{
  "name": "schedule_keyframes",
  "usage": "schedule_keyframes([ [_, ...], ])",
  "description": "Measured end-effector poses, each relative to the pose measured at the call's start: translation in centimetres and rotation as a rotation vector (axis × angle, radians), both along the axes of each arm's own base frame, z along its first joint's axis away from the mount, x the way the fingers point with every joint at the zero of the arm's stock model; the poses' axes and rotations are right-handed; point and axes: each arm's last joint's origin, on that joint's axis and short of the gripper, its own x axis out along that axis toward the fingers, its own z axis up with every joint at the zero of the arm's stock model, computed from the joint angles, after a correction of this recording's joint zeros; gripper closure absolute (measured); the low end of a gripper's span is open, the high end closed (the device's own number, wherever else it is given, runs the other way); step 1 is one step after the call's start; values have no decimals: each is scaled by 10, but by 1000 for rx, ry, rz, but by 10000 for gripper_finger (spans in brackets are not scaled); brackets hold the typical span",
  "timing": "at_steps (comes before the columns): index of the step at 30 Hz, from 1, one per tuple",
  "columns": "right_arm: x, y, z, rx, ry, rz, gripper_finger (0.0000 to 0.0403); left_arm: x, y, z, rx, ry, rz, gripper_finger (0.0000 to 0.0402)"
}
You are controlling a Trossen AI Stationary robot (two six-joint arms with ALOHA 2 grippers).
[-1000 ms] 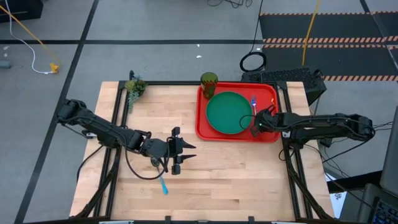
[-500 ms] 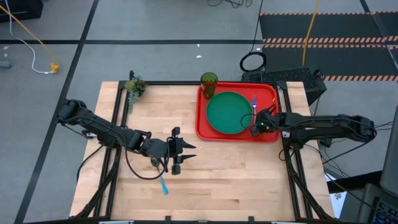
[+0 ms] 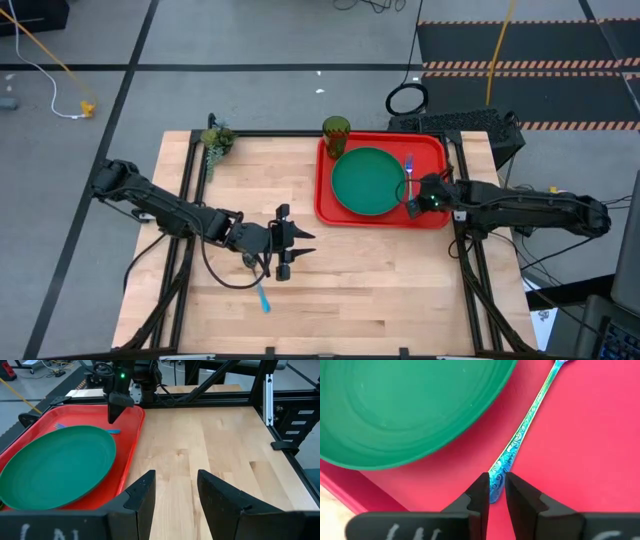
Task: Pick and place plate/cup/fork/spoon on tray
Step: Put the blue fork on the right side of the plate on the red tray
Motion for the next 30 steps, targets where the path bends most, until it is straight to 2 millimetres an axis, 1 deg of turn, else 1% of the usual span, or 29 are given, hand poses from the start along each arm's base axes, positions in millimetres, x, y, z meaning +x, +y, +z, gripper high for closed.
schedule_keyframes([
  [4,2,2,0,11,-13,-1,348,0,0,0,0,0,0,252],
  [12,6,7,-5,35,22,19,348,0,0,0,0,-3,5,252],
  [18,10,6,-8,33,34,17,348,0,0,0,-1,-4,5,252],
  [23,12,6,-19,33,26,20,348,0,0,1,-5,-13,6,252],
  [30,12,6,-21,35,41,19,348,0,0,1,-7,-13,7,252],
])
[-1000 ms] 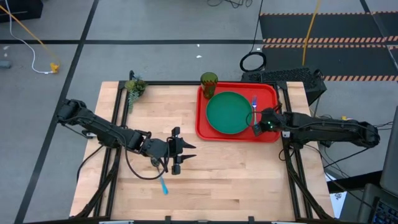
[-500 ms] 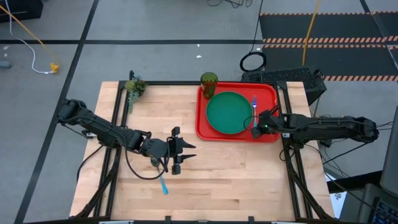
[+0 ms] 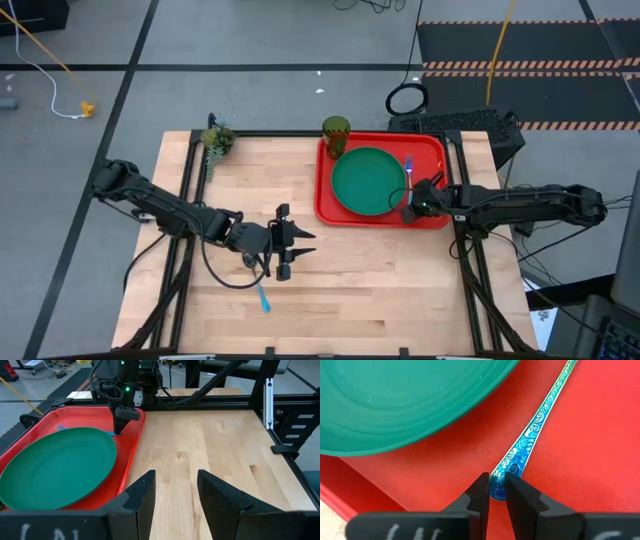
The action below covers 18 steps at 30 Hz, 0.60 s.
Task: Pick and place plate/cup/fork/spoon on tray
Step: Put the blue fork on the right side of the plate on the red tray
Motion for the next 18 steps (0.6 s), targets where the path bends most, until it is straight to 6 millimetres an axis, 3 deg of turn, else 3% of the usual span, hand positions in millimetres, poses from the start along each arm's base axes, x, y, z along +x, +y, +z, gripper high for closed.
schedule_keyframes([
  [18,-1,0,-1,2,10,-1,349,0,0,0,3,1,-1,252],
])
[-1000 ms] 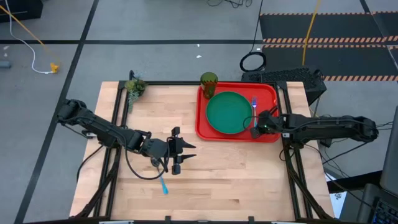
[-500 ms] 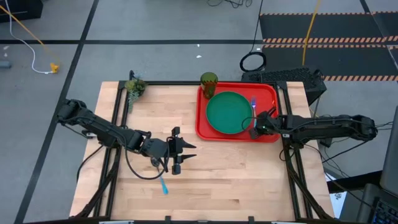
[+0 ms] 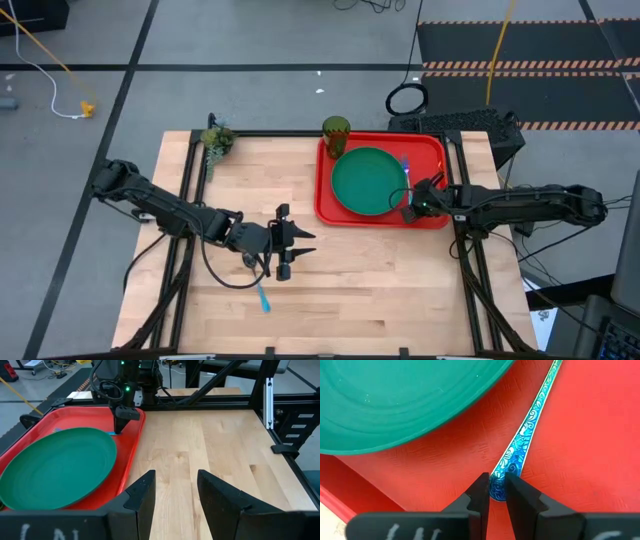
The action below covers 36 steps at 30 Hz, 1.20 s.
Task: Pick and place plate/cup/fork/spoon on tray
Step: Put the blue fork on the right side of the plate on the red tray, then put the blue spoon beside the fork on the red tray
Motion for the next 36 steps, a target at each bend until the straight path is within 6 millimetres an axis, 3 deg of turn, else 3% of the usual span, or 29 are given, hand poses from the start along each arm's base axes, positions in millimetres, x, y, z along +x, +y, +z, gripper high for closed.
schedule_keyframes([
  [13,-1,0,2,-7,-24,5,349,0,0,0,0,1,0,252],
  [27,-5,2,19,-21,-187,41,349,0,0,0,8,4,-3,252],
  [36,-4,5,37,-57,-320,171,349,-1,0,-3,31,38,-11,252],
])
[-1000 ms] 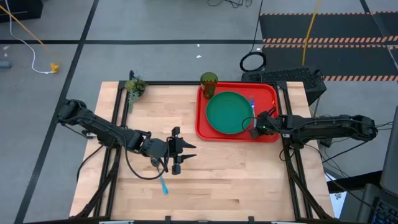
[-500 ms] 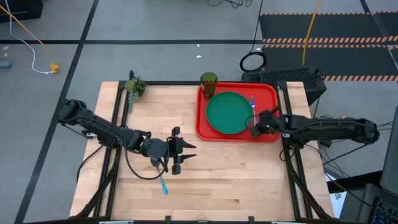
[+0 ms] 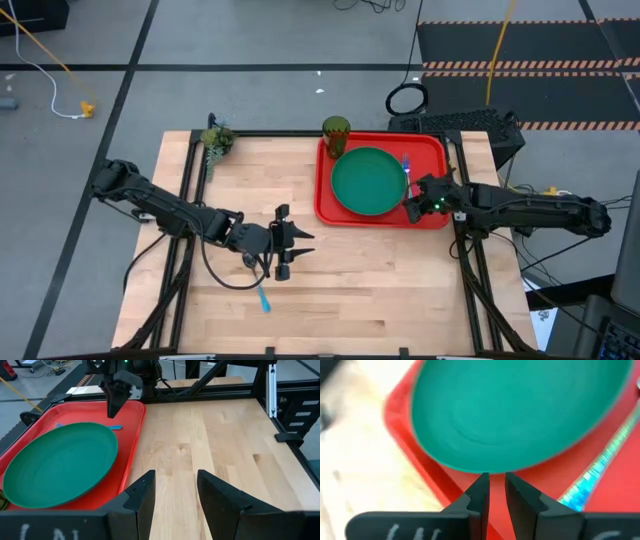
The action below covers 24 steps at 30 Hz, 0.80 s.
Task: Pick and place plate/cup/fork/spoon on tray
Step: Put the blue spoon beside the fork on the red tray
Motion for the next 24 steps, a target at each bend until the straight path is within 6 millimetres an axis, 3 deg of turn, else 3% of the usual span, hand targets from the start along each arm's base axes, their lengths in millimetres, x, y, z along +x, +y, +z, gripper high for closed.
schedule_keyframes([
  [8,3,8,9,4,-114,105,349,-4,-13,1,29,-6,-66,252],
  [16,12,16,24,-11,-292,223,348,-18,-40,-2,3,16,-150,252],
  [24,14,18,27,-55,-315,272,348,-26,-59,-25,5,173,-211,252],
])
